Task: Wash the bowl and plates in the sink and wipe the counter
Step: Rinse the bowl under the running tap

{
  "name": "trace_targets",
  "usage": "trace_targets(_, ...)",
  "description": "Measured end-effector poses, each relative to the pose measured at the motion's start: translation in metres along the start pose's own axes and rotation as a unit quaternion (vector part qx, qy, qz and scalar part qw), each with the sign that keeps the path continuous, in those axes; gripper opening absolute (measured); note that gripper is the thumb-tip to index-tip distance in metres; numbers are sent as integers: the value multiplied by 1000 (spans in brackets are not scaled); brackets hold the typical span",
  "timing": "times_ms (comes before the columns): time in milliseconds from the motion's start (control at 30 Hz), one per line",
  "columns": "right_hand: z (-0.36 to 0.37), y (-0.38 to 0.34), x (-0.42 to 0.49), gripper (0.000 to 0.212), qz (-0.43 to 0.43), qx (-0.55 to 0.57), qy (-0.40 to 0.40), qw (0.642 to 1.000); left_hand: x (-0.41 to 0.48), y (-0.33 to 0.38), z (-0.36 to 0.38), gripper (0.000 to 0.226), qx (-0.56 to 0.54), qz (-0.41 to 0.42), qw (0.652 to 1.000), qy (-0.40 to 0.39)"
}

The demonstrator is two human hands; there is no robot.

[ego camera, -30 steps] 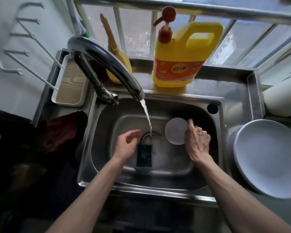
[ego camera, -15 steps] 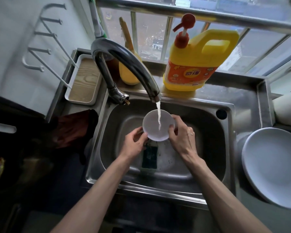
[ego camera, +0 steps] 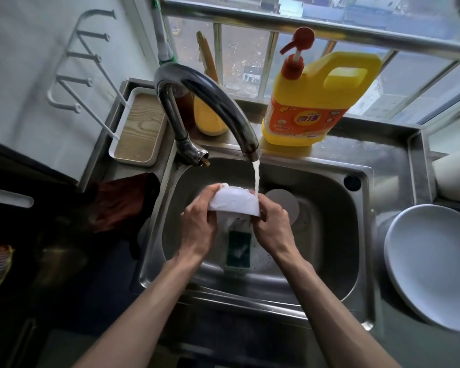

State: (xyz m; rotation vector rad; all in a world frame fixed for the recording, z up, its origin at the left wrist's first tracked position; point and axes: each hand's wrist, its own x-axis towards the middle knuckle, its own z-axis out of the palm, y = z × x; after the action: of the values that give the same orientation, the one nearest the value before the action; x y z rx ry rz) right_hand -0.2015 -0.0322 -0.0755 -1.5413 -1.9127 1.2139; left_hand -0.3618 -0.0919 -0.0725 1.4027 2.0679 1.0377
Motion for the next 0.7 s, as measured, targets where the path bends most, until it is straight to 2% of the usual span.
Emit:
trace_targets(100, -3, -2, -2, 38, -11, 4, 23, 1000, 0, 5, 4, 34, 35, 6, 999, -3)
trace_targets(167, -4, -3, -5, 28, 1, -15, 49, 999, 0, 11, 9, 32, -8, -17, 1000, -24)
trace_targets(267, -3, 6, -6, 32, 44, -36, 53, 997, 4, 15, 18, 31, -119, -110, 985, -63)
trace_targets(400, -8, 14, -5, 56, 132, -84, 46, 987, 5, 18, 20, 48, -257, -226, 933, -113)
trace_targets(500, -10, 19, -3, 58, 185, -99, 47, 977, -2, 25, 23, 34, -393, -296, 859, -139)
trace_targets(533, -10, 18, -3, 53, 190, -94, 45, 976, -4, 26, 25, 27, -414, -308, 846, -131)
trace_targets(633, -7, 7, -6, 24, 147, -48, 39, 987, -4, 26, 32, 28, -394, -297, 867, -73)
trace_targets(667, -7, 3, -10, 29, 123, -61, 46, 989, -3, 26, 33, 33, -383, -294, 873, -68)
trace_targets(700, -7, 3, -13, 43, 84, -99, 73, 989, -3, 26, 34, 37, -377, -295, 875, -70)
